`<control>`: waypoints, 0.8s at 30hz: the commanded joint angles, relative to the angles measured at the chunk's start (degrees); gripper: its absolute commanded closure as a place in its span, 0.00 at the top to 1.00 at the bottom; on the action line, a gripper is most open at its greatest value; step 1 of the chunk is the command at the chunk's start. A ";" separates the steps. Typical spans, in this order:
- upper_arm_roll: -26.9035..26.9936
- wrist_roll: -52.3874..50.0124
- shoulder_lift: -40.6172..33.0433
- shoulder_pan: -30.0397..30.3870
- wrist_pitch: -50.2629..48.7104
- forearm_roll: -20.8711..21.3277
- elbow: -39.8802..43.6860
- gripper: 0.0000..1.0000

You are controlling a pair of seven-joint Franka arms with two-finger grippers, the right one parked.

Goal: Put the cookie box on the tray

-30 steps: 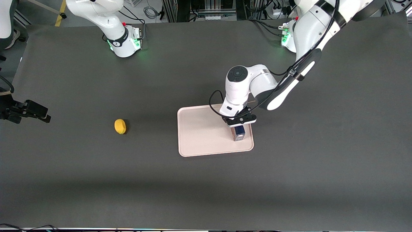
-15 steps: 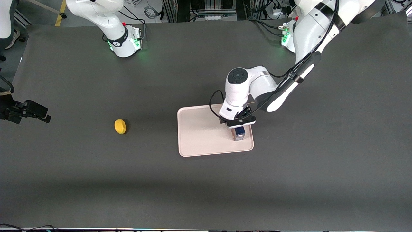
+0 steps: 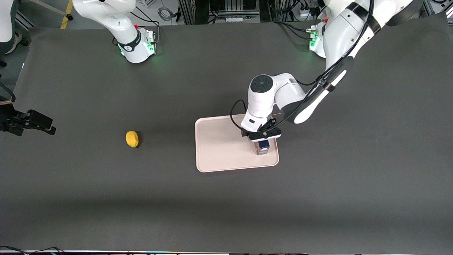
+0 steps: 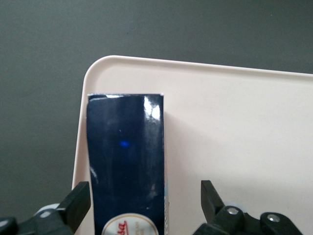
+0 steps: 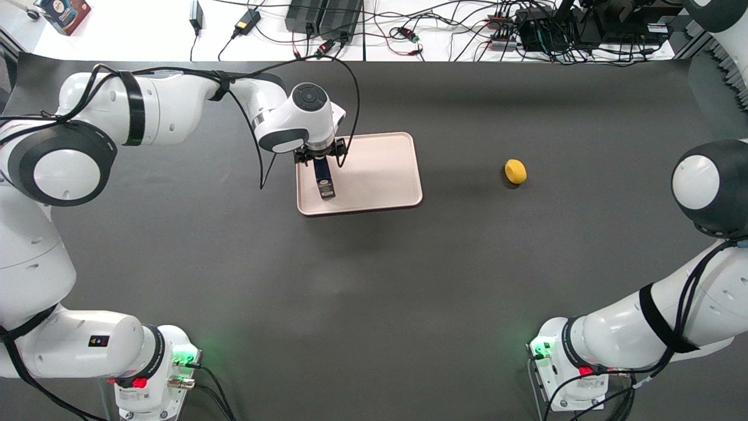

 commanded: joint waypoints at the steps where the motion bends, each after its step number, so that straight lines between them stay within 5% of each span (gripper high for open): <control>1: -0.31 1.84 -1.61 -0.13 -2.20 0.05 0.93 1.00; 7: -2.24 6.75 -4.68 0.48 -6.68 -3.89 0.84 1.00; 24: 0.21 35.39 -27.09 1.36 -23.89 -35.88 3.82 1.00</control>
